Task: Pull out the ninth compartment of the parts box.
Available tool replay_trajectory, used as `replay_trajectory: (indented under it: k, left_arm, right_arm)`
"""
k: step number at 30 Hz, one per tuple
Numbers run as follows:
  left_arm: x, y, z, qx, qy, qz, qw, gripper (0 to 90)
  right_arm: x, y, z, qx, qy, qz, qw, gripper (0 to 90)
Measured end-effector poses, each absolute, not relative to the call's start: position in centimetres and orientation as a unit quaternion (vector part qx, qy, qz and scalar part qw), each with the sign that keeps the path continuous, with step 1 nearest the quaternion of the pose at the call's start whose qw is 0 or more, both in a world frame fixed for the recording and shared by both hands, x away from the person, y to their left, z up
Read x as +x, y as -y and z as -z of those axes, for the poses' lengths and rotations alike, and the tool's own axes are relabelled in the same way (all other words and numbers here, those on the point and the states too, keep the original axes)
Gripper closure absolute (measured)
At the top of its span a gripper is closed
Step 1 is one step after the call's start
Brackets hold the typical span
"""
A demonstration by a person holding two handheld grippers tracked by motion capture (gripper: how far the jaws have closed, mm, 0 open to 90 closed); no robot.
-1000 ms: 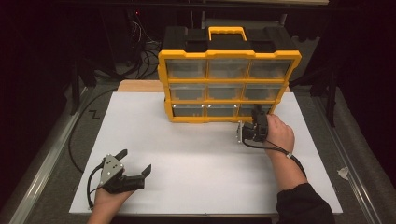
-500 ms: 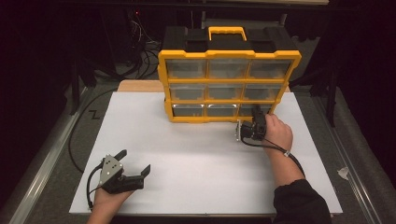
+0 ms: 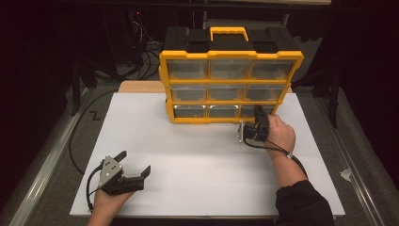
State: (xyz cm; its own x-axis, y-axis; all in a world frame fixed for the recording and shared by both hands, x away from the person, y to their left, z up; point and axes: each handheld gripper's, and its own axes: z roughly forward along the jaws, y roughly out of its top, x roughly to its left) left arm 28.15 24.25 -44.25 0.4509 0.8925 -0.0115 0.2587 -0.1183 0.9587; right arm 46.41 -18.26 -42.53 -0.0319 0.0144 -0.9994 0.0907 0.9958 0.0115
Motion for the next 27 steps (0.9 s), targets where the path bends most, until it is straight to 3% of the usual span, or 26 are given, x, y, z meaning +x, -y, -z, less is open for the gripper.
replay_trajectory:
  k: [27]
  left_arm:
    - [28.0,-24.4,44.1,0.677,-0.423,-0.311,0.515,0.3]
  right_arm:
    - [43.2,19.0,42.4,0.023,-0.726,0.019,0.687,81.7]
